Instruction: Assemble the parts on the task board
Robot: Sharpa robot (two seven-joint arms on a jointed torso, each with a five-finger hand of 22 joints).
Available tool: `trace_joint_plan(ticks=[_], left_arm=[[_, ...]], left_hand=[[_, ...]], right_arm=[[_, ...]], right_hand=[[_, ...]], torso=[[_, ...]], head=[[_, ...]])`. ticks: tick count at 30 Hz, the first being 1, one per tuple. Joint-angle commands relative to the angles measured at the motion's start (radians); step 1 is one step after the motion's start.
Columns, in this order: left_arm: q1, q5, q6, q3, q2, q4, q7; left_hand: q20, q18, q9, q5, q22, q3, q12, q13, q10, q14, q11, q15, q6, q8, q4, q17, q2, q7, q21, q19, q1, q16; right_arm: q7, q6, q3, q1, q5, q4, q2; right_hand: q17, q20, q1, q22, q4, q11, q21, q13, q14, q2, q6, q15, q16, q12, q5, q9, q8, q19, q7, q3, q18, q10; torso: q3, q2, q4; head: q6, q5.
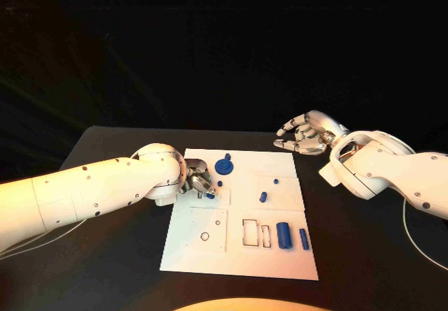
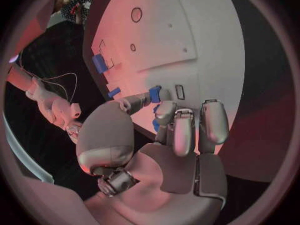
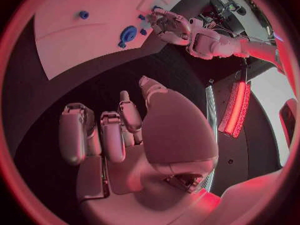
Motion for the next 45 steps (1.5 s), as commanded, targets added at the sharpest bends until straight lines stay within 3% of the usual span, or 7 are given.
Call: trace_joint_plan(ticks=[1,30,31,32,45], left_arm=[[-0.003,0.015,0.022,-0.002,0.005,0.002,0.001],[-0.003,0.017,0.021,-0.002,0.007,-0.001,0.001],[-0.003,0.017,0.021,-0.002,0.007,-0.001,0.001],[-0.003,0.016,0.021,-0.002,0.007,-0.002,0.001],[-0.003,0.014,0.022,-0.002,0.004,-0.003,0.001]], left_hand=[[0.001,-0.009,-0.001,-0.003,0.001,-0.013,0.006,-0.001,0.005,0.077,-0.002,-0.007,0.006,-0.005,0.003,0.159,0.001,0.003,0.002,0.005,-0.010,0.005],[0.002,-0.009,-0.002,-0.005,0.002,-0.130,0.009,0.001,0.005,0.077,-0.001,-0.006,0.015,-0.013,0.061,0.161,-0.002,0.005,0.000,0.007,-0.031,0.006],[0.002,-0.009,-0.002,-0.005,0.003,-0.142,0.009,0.001,0.005,0.078,-0.001,-0.006,0.016,-0.014,0.068,0.161,-0.002,0.005,0.000,0.008,-0.032,0.006],[0.002,-0.009,-0.002,-0.005,0.002,-0.149,0.009,0.001,0.005,0.078,-0.001,-0.006,0.016,-0.014,0.072,0.161,-0.002,0.005,0.000,0.007,-0.032,0.006],[0.002,-0.009,-0.001,-0.006,0.003,-0.171,0.010,0.002,0.006,0.078,0.000,-0.006,0.017,-0.016,0.082,0.164,-0.002,0.005,0.000,0.008,-0.029,0.008]], right_arm=[[0.003,0.012,0.000,-0.001,-0.007,0.002,-0.001],[0.020,0.020,0.000,0.000,-0.009,0.004,-0.002],[0.020,0.020,0.000,0.000,-0.009,0.004,-0.002],[0.020,0.020,0.000,0.000,-0.009,0.004,-0.002],[0.018,0.022,0.000,0.000,-0.009,0.002,-0.003]], right_hand=[[0.188,0.000,-0.008,0.178,0.000,0.001,-0.005,0.001,0.084,-0.001,-0.001,0.000,-0.005,-0.003,0.003,-0.002,0.007,-0.005,0.002,0.006,0.018,-0.004],[0.187,0.001,-0.091,0.179,0.003,0.001,-0.012,-0.001,0.083,-0.001,-0.006,0.001,-0.006,-0.001,0.002,-0.005,0.017,-0.006,0.002,-0.002,0.019,-0.005],[0.186,0.001,-0.102,0.179,0.002,0.001,-0.012,-0.002,0.083,-0.001,-0.007,0.001,-0.006,-0.001,0.025,-0.005,0.019,-0.005,0.001,-0.007,0.018,-0.005],[0.187,0.000,-0.116,0.180,0.000,0.000,-0.014,-0.002,0.083,-0.010,-0.009,0.000,-0.006,0.001,0.124,-0.004,0.024,-0.005,0.001,-0.021,0.019,-0.005],[0.188,0.000,-0.118,0.181,0.000,0.000,-0.013,-0.001,0.083,-0.010,-0.010,0.000,-0.006,0.002,0.129,-0.004,0.025,-0.005,0.001,-0.023,0.018,-0.005]], torso=[[-0.0002,0.001,0.0001],[0.0000,-0.001,0.0007],[-0.0003,0.000,0.0008],[-0.0003,-0.001,0.0010],[-0.0010,-0.001,0.0009]], head=[[-0.001,-0.001],[-0.003,-0.004],[-0.003,-0.004],[-0.003,-0.004],[-0.003,-0.005]])
